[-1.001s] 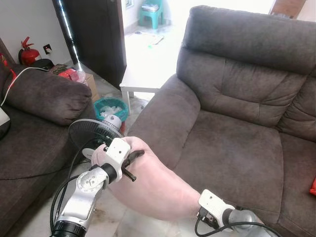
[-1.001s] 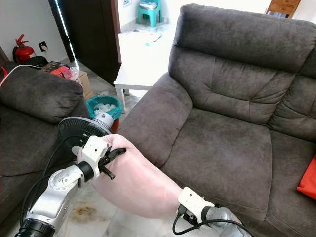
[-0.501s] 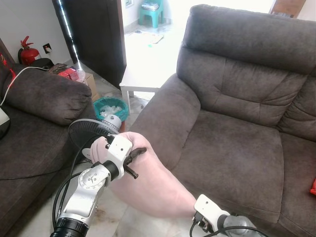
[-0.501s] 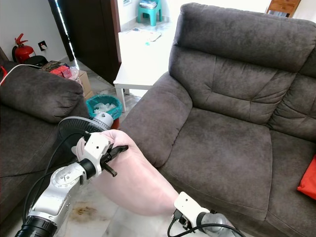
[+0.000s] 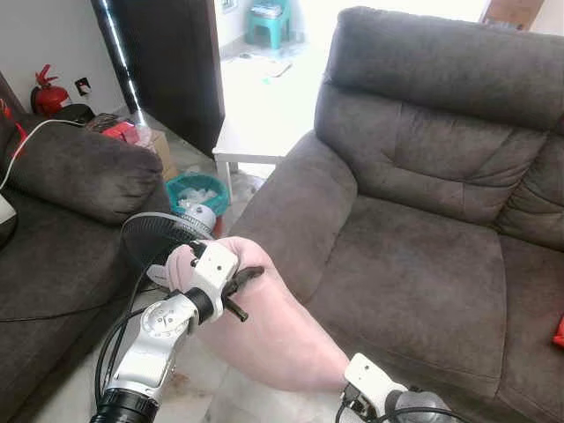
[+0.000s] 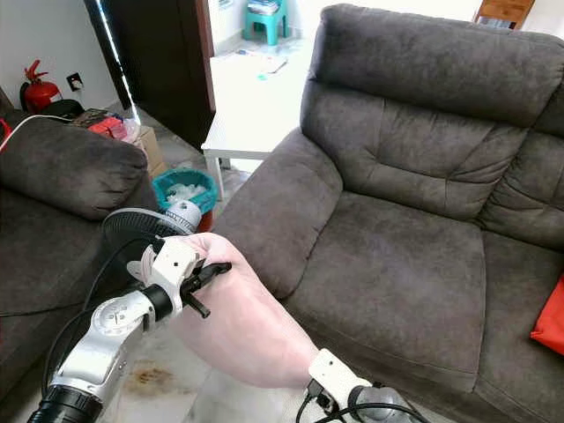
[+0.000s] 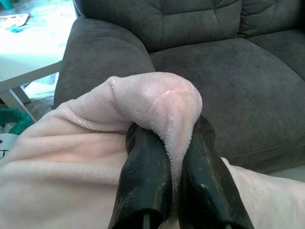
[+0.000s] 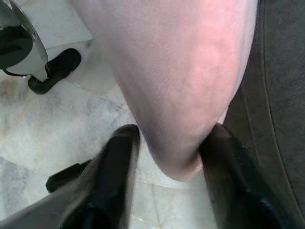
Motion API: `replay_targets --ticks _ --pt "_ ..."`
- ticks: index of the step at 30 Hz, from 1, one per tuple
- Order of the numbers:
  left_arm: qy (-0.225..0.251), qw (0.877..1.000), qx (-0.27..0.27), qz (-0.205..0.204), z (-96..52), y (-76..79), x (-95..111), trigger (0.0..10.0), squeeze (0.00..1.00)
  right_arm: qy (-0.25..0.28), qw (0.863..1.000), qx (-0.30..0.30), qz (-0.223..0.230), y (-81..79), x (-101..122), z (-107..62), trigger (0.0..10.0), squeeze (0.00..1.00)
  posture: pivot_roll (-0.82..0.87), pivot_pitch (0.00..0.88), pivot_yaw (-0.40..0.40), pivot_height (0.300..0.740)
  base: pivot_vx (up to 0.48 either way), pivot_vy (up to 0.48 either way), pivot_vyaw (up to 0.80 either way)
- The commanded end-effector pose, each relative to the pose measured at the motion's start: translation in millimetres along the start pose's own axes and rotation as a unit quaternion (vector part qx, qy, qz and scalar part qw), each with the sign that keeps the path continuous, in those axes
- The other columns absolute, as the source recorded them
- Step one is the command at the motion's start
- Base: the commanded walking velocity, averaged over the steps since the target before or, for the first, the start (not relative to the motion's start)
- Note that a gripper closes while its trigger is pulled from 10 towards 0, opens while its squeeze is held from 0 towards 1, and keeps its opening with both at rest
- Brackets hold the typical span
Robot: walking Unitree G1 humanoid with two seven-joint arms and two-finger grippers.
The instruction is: Move the pillow to the sofa from floor
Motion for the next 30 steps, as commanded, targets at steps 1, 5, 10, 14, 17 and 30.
replay_targets --ticks 1,5,10,14,17,30 --pt "0.060 0.998 -0.001 0.015 5.5 -3.5 33 10.0 0.00 0.008 1.000 -0.001 0.010 1.0 3 0.5 0.0 0.00 0.11 0.034 -0.020 0.740 0.000 0.000 0.00" --pt "0.062 0.998 -0.001 0.014 6.1 -3.9 34 10.0 0.00 0.006 1.000 -0.011 0.017 1.8 6 3.4 0.0 0.00 0.11 0.033 -0.020 0.740 0.000 0.000 0.00" --pt "0.062 0.998 -0.002 0.015 6.3 -3.7 35 10.0 0.00 -0.009 1.000 -0.019 0.020 0.9 -2 3.8 0.0 0.00 0.10 0.035 -0.019 0.740 0.000 0.000 0.00" --pt "0.061 0.998 -0.002 0.015 6.2 -3.6 34 10.0 0.00 -0.017 0.999 -0.023 0.023 -0.6 -6 3.9 0.0 0.00 0.10 0.035 -0.019 0.740 0.000 0.000 0.00" --pt "0.061 0.998 -0.002 0.015 6.1 -3.8 34 10.0 0.00 -0.019 0.999 -0.029 0.025 -0.2 -8 3.8 0.0 0.00 0.10 0.035 -0.019 0.740 0.000 0.000 0.00" --pt "0.021 0.999 0.015 0.027 -1.9 -5.6 12 10.0 0.00 0.064 0.988 -0.085 0.108 30.4 0 -10.3 0.0 0.00 0.10 0.045 -0.013 0.740 0.000 0.000 0.00"
Point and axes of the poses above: a point about 5 cm out from each wrist's last joint towards the gripper, its own z axis pointing out of the wrist towards the gripper, its own x axis along the axis of the wrist's last joint, y = z × x, the point moved 3 cm from there along z, pointing out of the wrist towards the gripper, and after that the axes turned 5 degrees about z, right-handed, at the moved point
